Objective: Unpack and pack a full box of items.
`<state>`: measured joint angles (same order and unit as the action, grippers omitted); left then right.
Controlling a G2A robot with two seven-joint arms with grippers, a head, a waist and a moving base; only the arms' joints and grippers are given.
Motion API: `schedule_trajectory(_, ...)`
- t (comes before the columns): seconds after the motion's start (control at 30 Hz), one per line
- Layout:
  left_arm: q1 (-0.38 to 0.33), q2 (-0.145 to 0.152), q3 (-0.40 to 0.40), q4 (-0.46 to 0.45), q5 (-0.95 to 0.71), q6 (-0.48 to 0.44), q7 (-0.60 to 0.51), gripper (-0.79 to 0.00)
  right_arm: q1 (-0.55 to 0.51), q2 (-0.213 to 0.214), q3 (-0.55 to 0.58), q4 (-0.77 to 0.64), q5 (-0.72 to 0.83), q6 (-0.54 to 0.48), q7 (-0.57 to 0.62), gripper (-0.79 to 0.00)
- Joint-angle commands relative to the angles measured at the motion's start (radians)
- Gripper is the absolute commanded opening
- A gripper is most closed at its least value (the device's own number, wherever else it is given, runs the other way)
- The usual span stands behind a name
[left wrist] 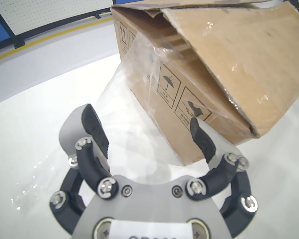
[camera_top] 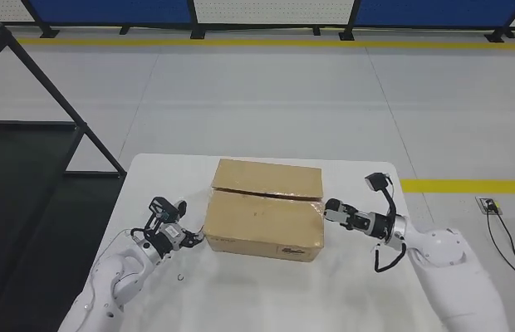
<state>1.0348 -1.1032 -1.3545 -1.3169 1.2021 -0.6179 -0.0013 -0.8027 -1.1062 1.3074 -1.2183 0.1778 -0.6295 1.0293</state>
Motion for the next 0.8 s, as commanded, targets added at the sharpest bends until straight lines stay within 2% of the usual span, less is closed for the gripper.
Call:
schedule_trajectory(0.0,0.003,0.000,0.000,-0.003,-0.001,0.002,0.002,0.000,0.004,0.000,-0.006,0.000,0.027,-0.003,0.010,0.000)
schedule_trajectory(0.27,0.002,0.005,-0.036,0.037,-0.047,0.023,0.002,0.000,0.027,0.002,-0.018,0.047,0.185,-0.056,0.105,0.000)
schedule_trajectory(0.4,-0.001,0.004,-0.056,0.039,-0.095,0.042,0.015,0.000,0.011,0.014,-0.036,-0.022,0.245,-0.035,0.127,0.000)
schedule_trajectory(0.6,0.002,0.005,-0.074,-0.004,-0.157,0.040,0.018,0.000,-0.063,0.067,-0.059,-0.194,0.302,-0.025,0.137,0.000)
schedule_trajectory(0.77,0.039,0.015,-0.097,-0.055,-0.163,-0.063,0.034,0.000,-0.117,0.125,-0.087,-0.280,0.261,-0.047,0.115,0.000)
